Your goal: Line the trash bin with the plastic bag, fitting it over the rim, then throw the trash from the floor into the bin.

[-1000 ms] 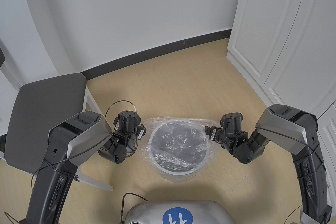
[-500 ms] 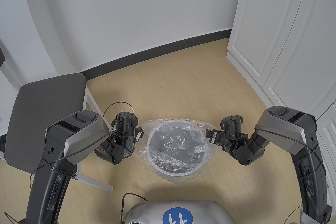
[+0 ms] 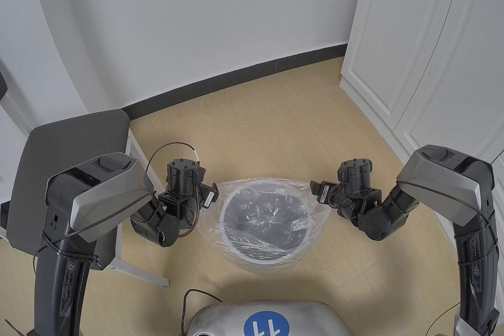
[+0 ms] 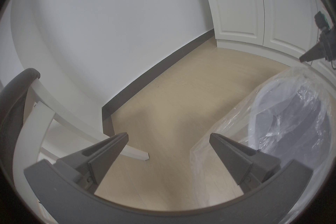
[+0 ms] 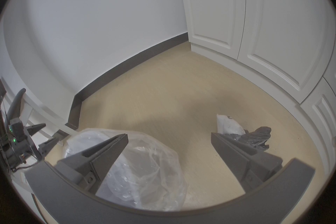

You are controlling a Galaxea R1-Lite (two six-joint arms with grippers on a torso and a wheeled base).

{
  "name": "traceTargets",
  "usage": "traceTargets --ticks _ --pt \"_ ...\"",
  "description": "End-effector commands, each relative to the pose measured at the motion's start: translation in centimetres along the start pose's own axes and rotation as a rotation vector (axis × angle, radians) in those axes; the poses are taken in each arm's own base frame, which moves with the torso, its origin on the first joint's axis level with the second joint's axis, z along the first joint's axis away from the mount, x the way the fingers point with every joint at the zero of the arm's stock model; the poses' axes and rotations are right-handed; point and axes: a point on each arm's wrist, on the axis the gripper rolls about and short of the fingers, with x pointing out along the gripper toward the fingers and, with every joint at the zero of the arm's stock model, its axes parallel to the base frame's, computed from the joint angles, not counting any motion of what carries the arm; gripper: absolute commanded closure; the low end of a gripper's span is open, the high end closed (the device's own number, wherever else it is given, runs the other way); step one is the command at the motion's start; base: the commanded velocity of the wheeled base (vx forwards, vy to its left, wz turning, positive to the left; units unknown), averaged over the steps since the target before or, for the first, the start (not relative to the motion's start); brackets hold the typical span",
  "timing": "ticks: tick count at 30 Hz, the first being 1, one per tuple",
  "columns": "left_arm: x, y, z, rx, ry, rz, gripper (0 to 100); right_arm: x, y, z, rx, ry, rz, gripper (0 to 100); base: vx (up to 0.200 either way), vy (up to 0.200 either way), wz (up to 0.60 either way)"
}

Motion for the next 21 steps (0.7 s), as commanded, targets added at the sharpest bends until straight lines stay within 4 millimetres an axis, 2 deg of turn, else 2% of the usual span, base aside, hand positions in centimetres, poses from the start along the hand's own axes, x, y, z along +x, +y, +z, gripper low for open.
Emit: traceTargets --ticks 1,5,10,16,21 --pt "-0.1 -0.1 0.1 0.003 -0.006 -0.002 0 -0.3 -0.5 -0.6 -0.016 0.053 -0.007 0 0.000 0.000 0.00" --pt "-0.1 0.0 0.1 0.004 -0.002 -0.003 0 -2.2 -0.8 -0.4 -0.045 0.178 0.024 0 0.000 0.000 0.00" --pt "-0.1 0.0 0.1 0.004 -0.001 -0.002 0 -1.8 -1.1 -0.6 -0.045 0.206 0.012 0 0.000 0.000 0.00" --pt "0.1 0.0 0.0 0.003 0.000 0.001 0 2.1 -2.7 -2.4 -0.019 0.202 -0.058 0 0.000 0.000 0.00" --pt "0.1 0.0 0.1 0.002 -0.003 0.001 0 3.7 -3.7 -3.0 -0.012 0.189 -0.109 0 0.000 0.000 0.00"
